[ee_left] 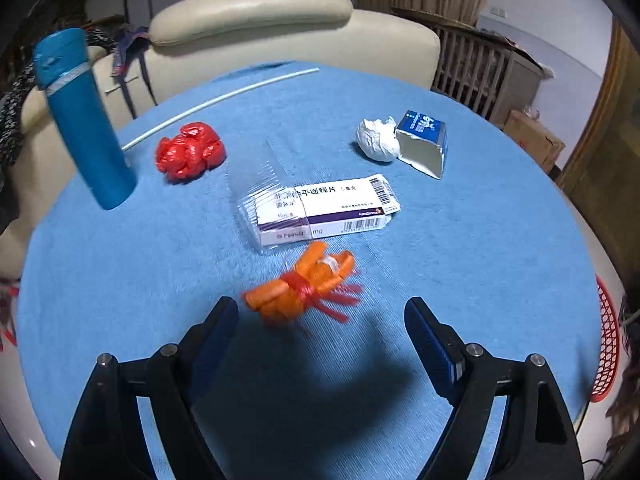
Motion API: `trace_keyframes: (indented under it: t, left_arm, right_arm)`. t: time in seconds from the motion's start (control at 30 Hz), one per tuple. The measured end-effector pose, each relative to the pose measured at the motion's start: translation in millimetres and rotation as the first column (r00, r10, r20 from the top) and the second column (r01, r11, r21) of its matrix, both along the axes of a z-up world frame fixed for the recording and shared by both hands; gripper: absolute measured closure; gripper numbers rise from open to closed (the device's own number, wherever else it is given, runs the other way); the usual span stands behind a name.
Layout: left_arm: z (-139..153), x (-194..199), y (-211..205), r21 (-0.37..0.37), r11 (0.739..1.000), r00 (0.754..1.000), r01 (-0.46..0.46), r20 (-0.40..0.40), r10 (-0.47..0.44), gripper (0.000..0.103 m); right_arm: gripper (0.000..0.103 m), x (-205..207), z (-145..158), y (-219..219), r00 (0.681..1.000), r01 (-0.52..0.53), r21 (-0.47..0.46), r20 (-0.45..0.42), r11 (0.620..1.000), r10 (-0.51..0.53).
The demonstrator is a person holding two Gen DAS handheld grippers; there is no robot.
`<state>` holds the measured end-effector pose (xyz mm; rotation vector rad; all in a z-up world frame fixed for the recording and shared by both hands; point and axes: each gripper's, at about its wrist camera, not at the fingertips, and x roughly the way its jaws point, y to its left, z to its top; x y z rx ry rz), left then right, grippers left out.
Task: Collect trash
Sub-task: 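Move the left tool to the table and grasp the orange wrapped item, then grasp the clear plastic container with the right tool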
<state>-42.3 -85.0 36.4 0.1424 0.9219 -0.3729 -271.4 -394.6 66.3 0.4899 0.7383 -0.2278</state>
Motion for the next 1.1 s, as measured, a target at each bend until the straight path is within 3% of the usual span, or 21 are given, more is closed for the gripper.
trace_keyframes:
  t: [0.2, 0.23, 0.27, 0.3, 0.37, 0.53, 0.77, 0.9, 1.1]
  left_arm:
    - [-16.6, 22.5, 1.8, 0.023, 1.000, 1.000, -0.001, -0.026, 0.001, 0.018]
    - [-17.6, 25.2, 4.0, 0.018, 1.000, 1.000, -0.012, -0.022, 0.012, 0.027]
    - [-19.6, 29.1, 5.9, 0.012, 1.000, 0.999, -0.019, -0.029, 0.019, 0.059]
    - [-23.3, 33.6, 7.2, 0.010, 1.000, 0.998, -0.026, -0.058, 0.026, 0.062]
    - [-24.6, 33.8, 14.9, -0.031, 0.998, 0.996, -0.050, -0.071, 0.048, 0.064]
    - [-21.6, 15.5, 30.5, -0.053, 0.995, 0.995, -0.085, -0.063, 0.081, 0.064]
    - [-14.0, -11.4, 61.2, -0.039, 0.981, 0.982, -0.189, -0.032, 0.187, 0.064]
    - [-16.4, -21.9, 78.7, -0.036, 0.969, 0.970, -0.244, -0.031, 0.243, 0.064]
    - [-19.0, -30.5, 95.7, -0.050, 0.954, 0.955, -0.296, -0.032, 0.295, 0.064]
  right_arm:
    - [0.017, 6.2, 3.2, 10.1, 1.000, -0.024, -0.017, -0.011, 1.000, 0.024]
    - [0.017, 7.4, 3.4, 11.2, 1.000, -0.028, -0.018, -0.013, 0.999, 0.027]
    - [0.017, 9.6, 3.2, 12.8, 0.999, -0.033, -0.020, -0.016, 0.999, 0.033]
    - [0.017, 11.4, 3.2, 14.4, 0.999, -0.037, -0.022, -0.019, 0.999, 0.037]
    - [0.017, 18.1, 3.8, 18.6, 0.998, -0.054, -0.023, -0.021, 0.998, 0.053]
    - [0.017, 38.2, 9.7, 36.0, 0.993, -0.117, -0.040, -0.009, 0.992, 0.116]
    - [0.017, 85.8, 14.4, 76.0, 0.971, -0.239, -0.034, 0.001, 0.971, 0.239]
    - [0.017, 117.8, 17.4, 110.9, 0.938, -0.345, -0.010, 0.023, 0.938, 0.345]
    - [0.017, 168.3, 30.4, 177.9, 0.883, -0.462, -0.123, 0.024, 0.878, 0.469]
